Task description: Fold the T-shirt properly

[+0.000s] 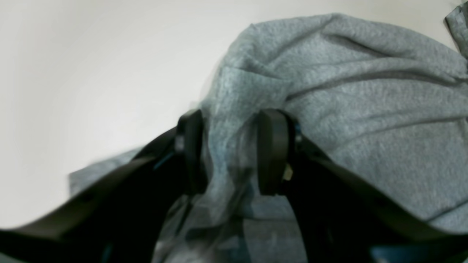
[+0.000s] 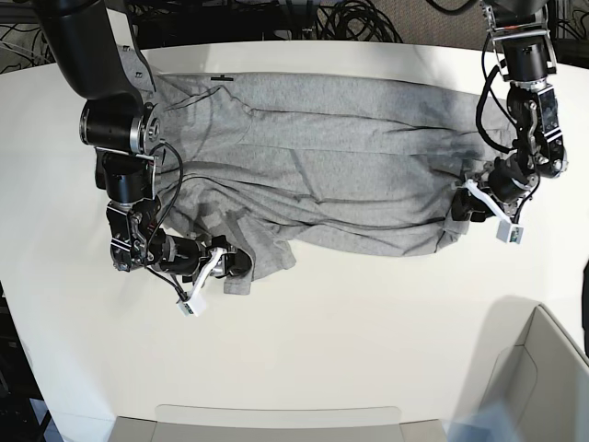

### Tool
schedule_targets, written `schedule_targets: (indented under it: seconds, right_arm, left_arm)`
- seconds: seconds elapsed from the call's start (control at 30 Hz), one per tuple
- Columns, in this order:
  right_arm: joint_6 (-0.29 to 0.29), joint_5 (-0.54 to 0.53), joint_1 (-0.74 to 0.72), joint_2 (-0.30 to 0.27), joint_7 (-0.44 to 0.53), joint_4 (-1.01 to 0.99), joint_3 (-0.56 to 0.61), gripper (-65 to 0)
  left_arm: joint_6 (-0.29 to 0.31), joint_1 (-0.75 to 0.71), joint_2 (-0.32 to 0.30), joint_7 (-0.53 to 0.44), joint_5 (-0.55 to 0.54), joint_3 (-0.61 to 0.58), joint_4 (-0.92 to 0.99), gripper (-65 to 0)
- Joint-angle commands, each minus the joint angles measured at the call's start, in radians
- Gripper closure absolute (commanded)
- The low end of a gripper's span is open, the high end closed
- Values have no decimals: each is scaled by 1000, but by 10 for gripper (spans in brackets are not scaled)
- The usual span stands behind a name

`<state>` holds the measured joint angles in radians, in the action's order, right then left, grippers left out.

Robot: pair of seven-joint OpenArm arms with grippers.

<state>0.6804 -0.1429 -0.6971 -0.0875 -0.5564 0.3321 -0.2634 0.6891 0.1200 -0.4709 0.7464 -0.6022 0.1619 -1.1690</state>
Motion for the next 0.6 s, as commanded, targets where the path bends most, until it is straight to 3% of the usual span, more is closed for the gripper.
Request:
schedule_targets:
  seconds: [0.0, 0.27, 0.57]
  right_arm:
    - [-3, 44, -9, 1, -46, 0, 6, -290]
    - [-3, 44, -9, 1, -46, 0, 6, -273]
    - [-3, 44, -19, 1, -46, 0, 6, 0]
  left_arm:
    - [9, 20, -15, -24, -15, -14, -16, -218]
    - [9, 54, -16, -15, -15, -29, -16, -119]
    - [9, 56, -22, -14, -17, -28, -21, -41]
